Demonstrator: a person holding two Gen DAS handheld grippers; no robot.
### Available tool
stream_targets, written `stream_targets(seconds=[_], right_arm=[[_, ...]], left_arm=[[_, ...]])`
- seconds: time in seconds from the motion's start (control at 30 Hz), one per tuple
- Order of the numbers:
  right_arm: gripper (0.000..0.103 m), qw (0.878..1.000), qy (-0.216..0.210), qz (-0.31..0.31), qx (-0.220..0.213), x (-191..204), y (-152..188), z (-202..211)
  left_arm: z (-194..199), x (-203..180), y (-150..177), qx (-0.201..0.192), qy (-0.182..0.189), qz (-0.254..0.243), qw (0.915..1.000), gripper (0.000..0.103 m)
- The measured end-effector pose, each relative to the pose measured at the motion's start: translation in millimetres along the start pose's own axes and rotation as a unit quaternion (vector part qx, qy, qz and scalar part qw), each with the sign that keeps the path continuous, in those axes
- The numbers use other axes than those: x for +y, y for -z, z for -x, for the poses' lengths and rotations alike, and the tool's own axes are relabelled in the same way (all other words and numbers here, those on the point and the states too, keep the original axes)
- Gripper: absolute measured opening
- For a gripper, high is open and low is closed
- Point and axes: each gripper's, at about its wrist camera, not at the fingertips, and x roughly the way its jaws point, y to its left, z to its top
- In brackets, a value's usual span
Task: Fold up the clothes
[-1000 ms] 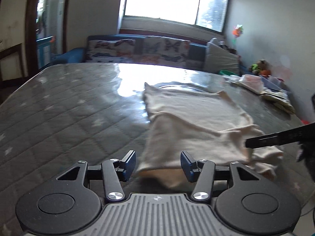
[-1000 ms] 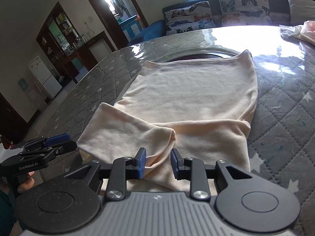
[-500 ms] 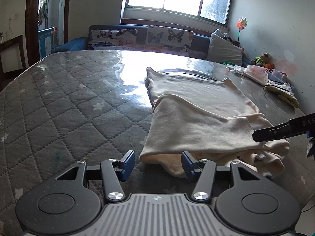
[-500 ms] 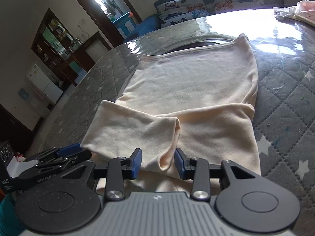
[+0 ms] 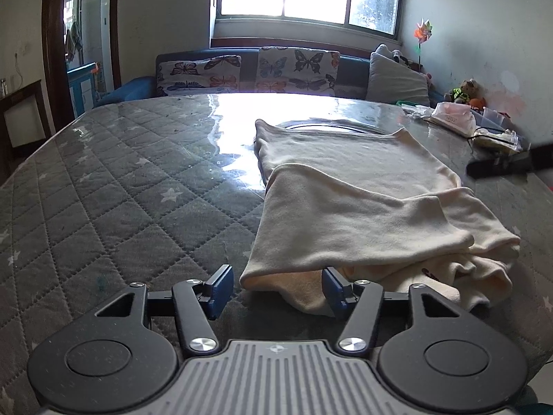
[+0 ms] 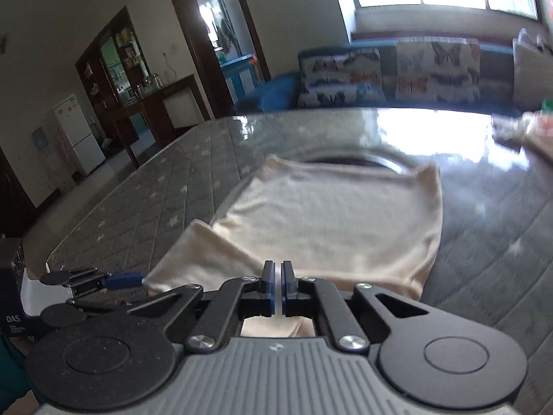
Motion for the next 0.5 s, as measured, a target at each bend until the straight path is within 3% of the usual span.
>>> stream_targets(seconds=[0.13,0.27,0.5], right_arm=[[0.006,1.0,-0.006,0.012,0.002,1.5,-11.2,4.7],[0.017,1.0,0.005,-0.005,0.031,-4.7,3.1,-11.6],[0.021,0.997,0.007,-0.049,0.053,-25.4,22.6,-43.8]], left_arm=[[-0.4,-1.1,-0.4,-0.001,-0.003,0.0,1.0,0.06],[-1.0,1.4,-0.5,0.0,-0.005,0.005,1.0,0.06],[-1.3,2.7,-0.5,0.0,-0.004,0.004,1.0,0.06]])
